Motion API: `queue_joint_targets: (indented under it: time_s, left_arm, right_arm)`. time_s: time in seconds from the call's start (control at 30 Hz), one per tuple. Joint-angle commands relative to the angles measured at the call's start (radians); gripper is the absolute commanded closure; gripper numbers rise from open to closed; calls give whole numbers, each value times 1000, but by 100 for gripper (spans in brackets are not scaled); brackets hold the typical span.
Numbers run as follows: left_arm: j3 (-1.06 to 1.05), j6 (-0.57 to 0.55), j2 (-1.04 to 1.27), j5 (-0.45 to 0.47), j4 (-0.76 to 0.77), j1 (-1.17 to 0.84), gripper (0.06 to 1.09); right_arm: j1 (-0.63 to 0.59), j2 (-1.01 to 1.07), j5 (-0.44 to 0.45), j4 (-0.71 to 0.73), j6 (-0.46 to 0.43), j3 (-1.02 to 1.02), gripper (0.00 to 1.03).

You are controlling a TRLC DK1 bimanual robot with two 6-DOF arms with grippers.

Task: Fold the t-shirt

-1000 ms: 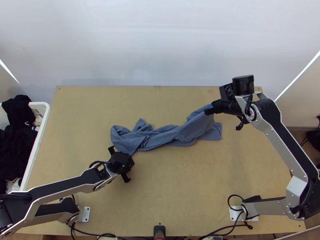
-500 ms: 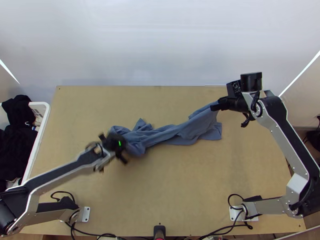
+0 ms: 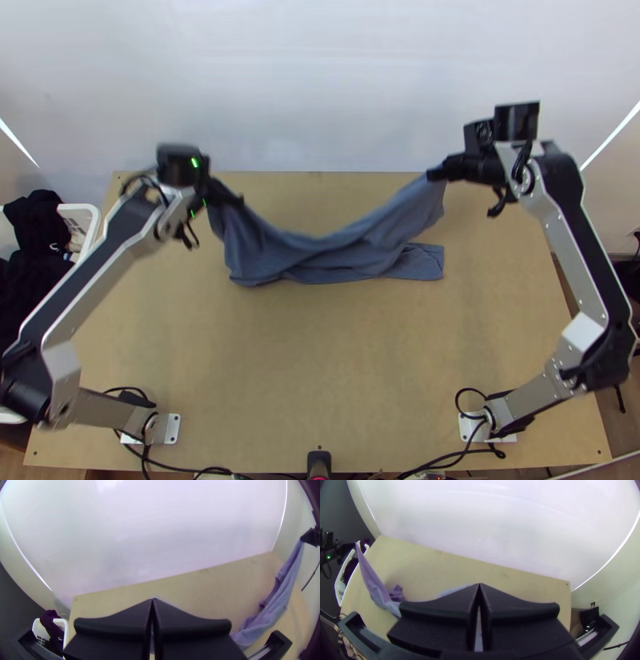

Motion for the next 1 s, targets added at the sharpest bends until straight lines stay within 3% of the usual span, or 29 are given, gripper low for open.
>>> queue_joint_targets:
  time_s: [0.0, 0.1, 0.27, 0.47, 0.6, 0.8, 0.97]
  left_arm:
    - [352, -79, 130, 6, -88, 96, 105]
    - [458, -93, 154, 6, -88, 112, 105]
    - [576, -108, 174, 6, -90, 156, 105]
    - [651, -148, 151, 5, -87, 184, 105]
    - [671, -162, 82, -3, -76, 196, 105]
    - [665, -165, -68, -8, -77, 251, 105]
    - [630, -174, -206, -8, -80, 297, 105]
  right_arm:
    - [-27, 153, 8, -41, -32, 342, 100]
    - [-32, 215, 29, -41, -70, 506, 100]
    - [-16, 176, 52, 57, -134, 506, 100]
    - [-18, 78, 66, 171, -137, 483, 100]
    - [-24, -74, 89, 249, -91, 435, 100]
    - [-75, -378, 91, 316, -84, 239, 100]
    - [-116, -703, 92, 483, -93, -54, 100]
